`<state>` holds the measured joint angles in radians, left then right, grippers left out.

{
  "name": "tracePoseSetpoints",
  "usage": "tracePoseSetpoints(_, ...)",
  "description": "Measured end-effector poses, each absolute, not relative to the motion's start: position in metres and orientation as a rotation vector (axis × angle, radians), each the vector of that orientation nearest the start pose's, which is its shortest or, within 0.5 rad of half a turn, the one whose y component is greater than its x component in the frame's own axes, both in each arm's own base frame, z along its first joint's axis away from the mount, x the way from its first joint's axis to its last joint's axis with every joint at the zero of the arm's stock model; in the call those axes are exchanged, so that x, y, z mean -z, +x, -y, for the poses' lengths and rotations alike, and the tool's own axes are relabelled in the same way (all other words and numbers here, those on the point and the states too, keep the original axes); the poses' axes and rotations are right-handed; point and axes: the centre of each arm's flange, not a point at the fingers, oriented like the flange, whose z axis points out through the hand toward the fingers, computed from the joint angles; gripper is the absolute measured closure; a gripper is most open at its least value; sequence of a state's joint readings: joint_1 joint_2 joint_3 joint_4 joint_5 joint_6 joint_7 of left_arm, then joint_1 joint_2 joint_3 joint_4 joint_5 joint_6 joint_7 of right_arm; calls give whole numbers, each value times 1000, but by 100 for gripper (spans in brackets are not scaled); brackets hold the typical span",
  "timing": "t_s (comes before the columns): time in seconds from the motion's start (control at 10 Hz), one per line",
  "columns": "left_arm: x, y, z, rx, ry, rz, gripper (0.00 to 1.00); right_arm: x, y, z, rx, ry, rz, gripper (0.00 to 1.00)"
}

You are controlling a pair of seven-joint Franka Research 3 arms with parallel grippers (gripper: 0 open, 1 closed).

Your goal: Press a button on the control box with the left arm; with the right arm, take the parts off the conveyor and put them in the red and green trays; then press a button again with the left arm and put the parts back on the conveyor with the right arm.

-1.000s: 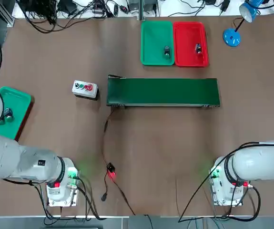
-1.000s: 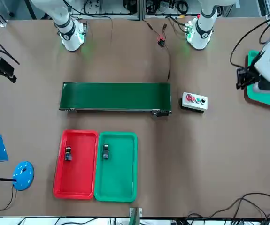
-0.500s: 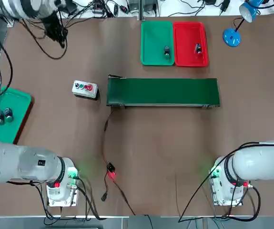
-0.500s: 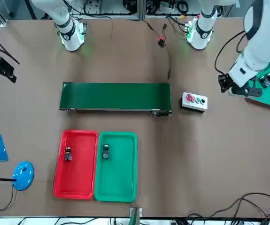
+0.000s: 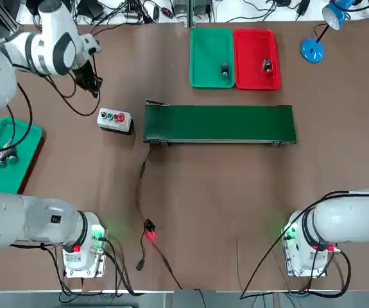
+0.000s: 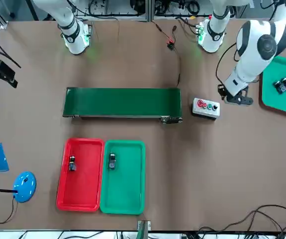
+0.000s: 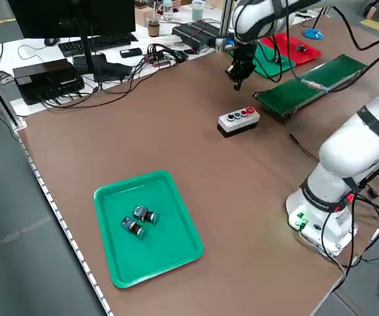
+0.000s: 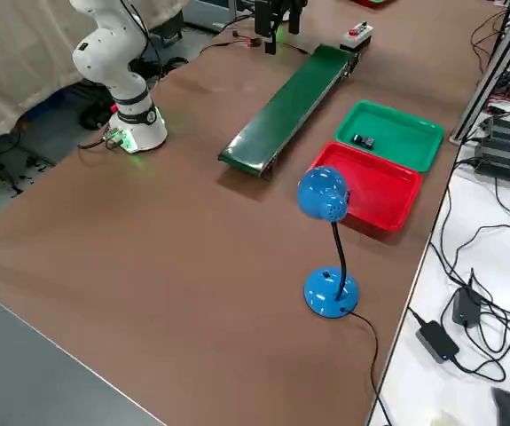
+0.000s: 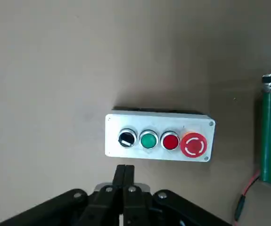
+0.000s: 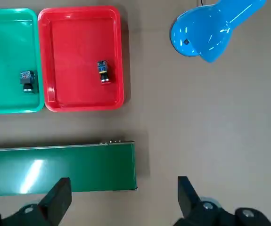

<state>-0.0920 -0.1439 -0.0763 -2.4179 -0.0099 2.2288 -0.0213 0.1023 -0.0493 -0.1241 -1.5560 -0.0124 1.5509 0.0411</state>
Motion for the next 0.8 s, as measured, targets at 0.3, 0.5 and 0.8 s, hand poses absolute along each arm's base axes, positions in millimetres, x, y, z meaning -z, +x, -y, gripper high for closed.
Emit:
tracePoseSetpoints(0.3,-316,460,91,-112,-3123,-257,99,-656,537,15,69,-3145,-94,1)
tracePoseSetpoints(0.5,-288,463,91,-148,-3126,-255,99,-656,537,15,69,-3145,-93,1)
tracePoseSetpoints(0.8,-269,462,91,-199,-3123,-255,99,-657,537,13,69,-3146,-89,1)
